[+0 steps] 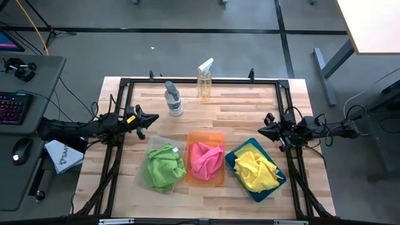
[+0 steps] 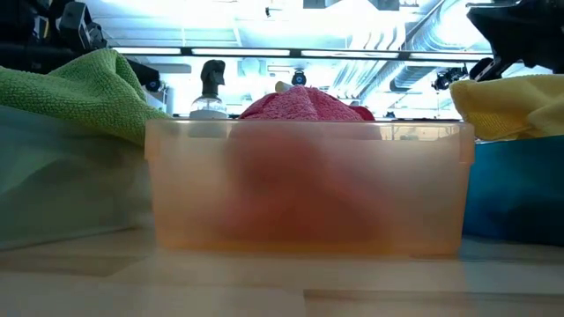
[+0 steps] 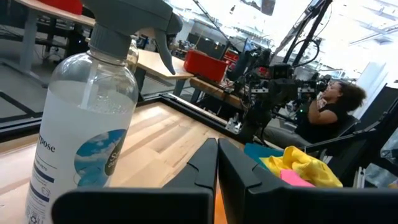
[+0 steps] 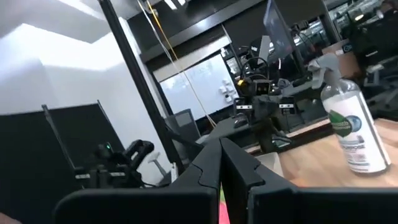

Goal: Sort microfiber towel by color & place in baskets
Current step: Return to Home Position

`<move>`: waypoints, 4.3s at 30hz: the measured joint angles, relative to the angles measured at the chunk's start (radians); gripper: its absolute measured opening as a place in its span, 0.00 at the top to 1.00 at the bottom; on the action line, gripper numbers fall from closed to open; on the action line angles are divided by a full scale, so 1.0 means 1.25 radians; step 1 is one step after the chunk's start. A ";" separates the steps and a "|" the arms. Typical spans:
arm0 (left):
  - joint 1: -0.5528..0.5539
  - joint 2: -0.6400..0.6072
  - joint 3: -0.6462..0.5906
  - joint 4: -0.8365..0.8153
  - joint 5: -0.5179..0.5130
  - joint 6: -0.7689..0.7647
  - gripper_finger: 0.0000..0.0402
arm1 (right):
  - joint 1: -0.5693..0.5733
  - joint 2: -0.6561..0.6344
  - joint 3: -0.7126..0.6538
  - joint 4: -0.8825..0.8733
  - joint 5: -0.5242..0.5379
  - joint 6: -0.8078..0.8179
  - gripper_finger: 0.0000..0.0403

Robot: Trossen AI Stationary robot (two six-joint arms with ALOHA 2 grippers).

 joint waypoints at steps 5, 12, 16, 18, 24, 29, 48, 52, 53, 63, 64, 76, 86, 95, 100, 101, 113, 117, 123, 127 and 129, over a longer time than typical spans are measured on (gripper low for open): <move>0.000 0.000 0.000 0.001 0.000 0.000 1.00 | 0.000 0.001 0.000 -0.026 -0.013 -0.053 1.00; 0.000 0.000 0.000 0.001 0.000 0.000 1.00 | 0.000 0.010 0.003 -0.241 -0.037 0.095 1.00; 0.000 0.000 0.000 0.001 0.002 0.000 1.00 | 0.000 0.041 0.005 -0.245 -0.056 0.016 1.00; 0.000 0.000 0.000 0.001 0.002 0.000 1.00 | 0.000 0.050 0.005 -0.245 -0.055 -0.028 1.00; 0.000 0.000 0.000 0.001 0.002 0.000 1.00 | 0.000 0.054 0.005 -0.246 -0.055 -0.039 1.00; 0.000 0.000 0.000 0.001 0.002 0.000 1.00 | 0.000 0.054 0.006 -0.246 -0.055 -0.007 1.00; 0.000 0.000 0.000 0.001 0.001 0.000 1.00 | 0.000 0.054 0.006 -0.248 -0.055 -0.004 1.00; 0.000 0.000 0.000 0.001 0.001 0.000 1.00 | 0.000 0.054 0.007 -0.248 -0.055 -0.004 1.00; 0.000 0.000 0.000 0.001 0.001 0.000 1.00 | 0.000 0.054 0.007 -0.248 -0.055 -0.004 1.00; 0.000 0.000 0.000 0.001 0.001 0.000 1.00 | 0.000 0.053 0.007 -0.248 -0.055 -0.004 1.00; 0.000 0.000 0.000 0.001 0.001 0.000 1.00 | 0.000 0.054 0.007 -0.248 -0.055 -0.004 1.00; 0.000 0.000 0.000 0.001 0.001 0.000 1.00 | 0.000 0.054 0.007 -0.247 -0.055 -0.004 1.00; 0.000 0.000 0.000 0.001 0.001 0.000 1.00 | 0.000 0.053 0.007 -0.247 -0.055 -0.004 1.00; 0.000 0.000 0.000 0.001 0.001 0.000 1.00 | 0.000 0.054 0.007 -0.247 -0.055 -0.004 1.00; 0.000 0.000 0.000 0.001 0.001 0.000 1.00 | 0.000 0.053 0.007 -0.247 -0.055 -0.004 1.00; 0.000 0.000 0.000 0.001 0.001 0.000 1.00 | 0.000 0.053 0.007 -0.247 -0.055 -0.004 1.00; 0.000 0.000 0.000 0.001 0.001 0.000 1.00 | 0.000 0.053 0.007 -0.247 -0.055 -0.004 1.00; 0.000 0.000 0.000 0.001 0.001 0.000 1.00 | 0.000 0.053 0.007 -0.247 -0.055 -0.004 1.00; 0.000 0.000 0.000 0.001 0.001 0.000 1.00 | 0.000 0.053 0.007 -0.247 -0.055 -0.004 1.00; 0.000 0.000 0.000 0.001 0.001 0.000 1.00 | 0.000 0.053 0.007 -0.247 -0.055 -0.004 1.00; 0.000 0.000 0.000 0.001 0.001 0.000 1.00 | 0.000 0.054 0.007 -0.247 -0.055 -0.004 1.00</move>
